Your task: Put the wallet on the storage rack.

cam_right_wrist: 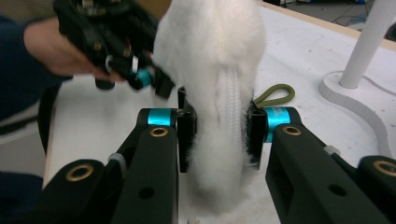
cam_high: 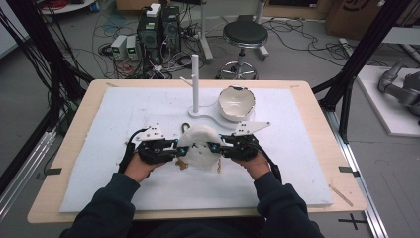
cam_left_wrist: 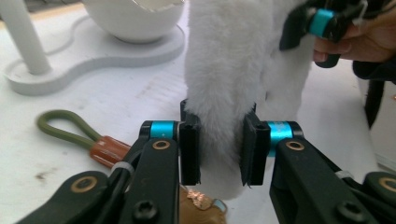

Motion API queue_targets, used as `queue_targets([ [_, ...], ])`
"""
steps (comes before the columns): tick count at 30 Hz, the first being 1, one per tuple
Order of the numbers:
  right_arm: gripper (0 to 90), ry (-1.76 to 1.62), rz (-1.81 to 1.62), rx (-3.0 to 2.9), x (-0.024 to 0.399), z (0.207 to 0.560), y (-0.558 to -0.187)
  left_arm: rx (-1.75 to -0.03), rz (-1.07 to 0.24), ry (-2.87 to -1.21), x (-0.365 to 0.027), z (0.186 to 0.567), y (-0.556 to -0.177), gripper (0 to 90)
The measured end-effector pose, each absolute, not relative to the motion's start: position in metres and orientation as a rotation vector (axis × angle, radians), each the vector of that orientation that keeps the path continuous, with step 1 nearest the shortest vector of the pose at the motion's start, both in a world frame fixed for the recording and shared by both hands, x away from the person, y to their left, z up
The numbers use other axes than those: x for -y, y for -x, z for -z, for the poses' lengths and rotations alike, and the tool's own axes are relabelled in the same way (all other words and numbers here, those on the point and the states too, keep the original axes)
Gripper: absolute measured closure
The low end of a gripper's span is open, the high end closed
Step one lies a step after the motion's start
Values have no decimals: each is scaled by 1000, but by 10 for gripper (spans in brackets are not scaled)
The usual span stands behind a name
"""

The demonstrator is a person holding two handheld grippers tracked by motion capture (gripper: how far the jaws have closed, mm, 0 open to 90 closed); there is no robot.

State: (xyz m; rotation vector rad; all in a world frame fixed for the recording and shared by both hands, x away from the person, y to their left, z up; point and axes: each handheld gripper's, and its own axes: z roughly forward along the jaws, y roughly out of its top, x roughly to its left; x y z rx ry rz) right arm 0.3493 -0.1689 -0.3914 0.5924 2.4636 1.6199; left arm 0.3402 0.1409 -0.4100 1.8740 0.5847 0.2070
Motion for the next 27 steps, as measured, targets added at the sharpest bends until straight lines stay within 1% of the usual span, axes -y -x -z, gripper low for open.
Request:
queue_targets([
  [1, 671, -564, -1630, -2490, 169, 392, -349, -577, -212, -1880, -142, 410, -340, 741],
  [2, 671, -564, -1630, -2490, 169, 392, -349, -567, -217, -1882, -142, 410, -340, 741],
  [3, 596, -581, -1688, -2499, 169, 392, -349, -556, -219, -1884, -143, 409, -340, 746],
  [4, 596, -581, -1688, -2499, 169, 392, -349, -551, -221, -1881, -142, 409, -340, 750],
  [6, 557, -622, -1736, -2463, 175, 390, -351, -523, -224, -1870, -143, 408, -339, 755],
  [8, 548, -643, -1736, -2460, 177, 390, -352, -498, -227, -1848, -142, 407, -337, 759],
  [9, 568, -677, -1735, -2463, 182, 391, -356, -494, -219, -1846, -142, 406, -337, 759],
  [10, 568, -677, -1735, -2463, 182, 391, -356, -497, -217, -1845, -142, 406, -337, 759],
  [11, 672, -663, -1753, -2475, 184, 391, -357, -501, -214, -1846, -142, 407, -338, 759],
  [12, 672, -663, -1753, -2475, 184, 391, -357, -504, -212, -1847, -142, 407, -338, 759],
  [13, 736, -641, -1746, -2463, 185, 389, -354, -513, -207, -1844, -142, 407, -338, 744],
  [14, 736, -641, -1746, -2463, 185, 389, -354, -528, -210, -1841, -142, 407, -339, 744],
  [15, 750, -617, -1730, -2439, 185, 387, -352, -570, -208, -1836, -142, 407, -340, 633],
  [16, 753, -611, -1719, -2422, 185, 386, -352, -601, -207, -1836, -142, 408, -341, 571],
  [17, 753, -611, -1719, -2422, 185, 386, -352, -644, -212, -1839, -144, 409, -343, 571],
  [19, 754, -608, -1690, -2356, 195, 377, -351, -733, -237, -1817, -156, 410, -349, 452],
  [20, 754, -608, -1690, -2356, 195, 377, -351, -733, -237, -1817, -156, 410, -349, 450],
  [23, 754, -592, -1648, -2293, 209, 362, -352, -789, -301, -1776, -173, 408, -352, 394],
  [26, 754, -585, -1613, -2269, 215, 355, -353, -833, -359, -1757, -191, 407, -355, 381],
  [27, 754, -583, -1576, -2253, 221, 348, -358, -846, -374, -1748, -197, 406, -356, 336],
])
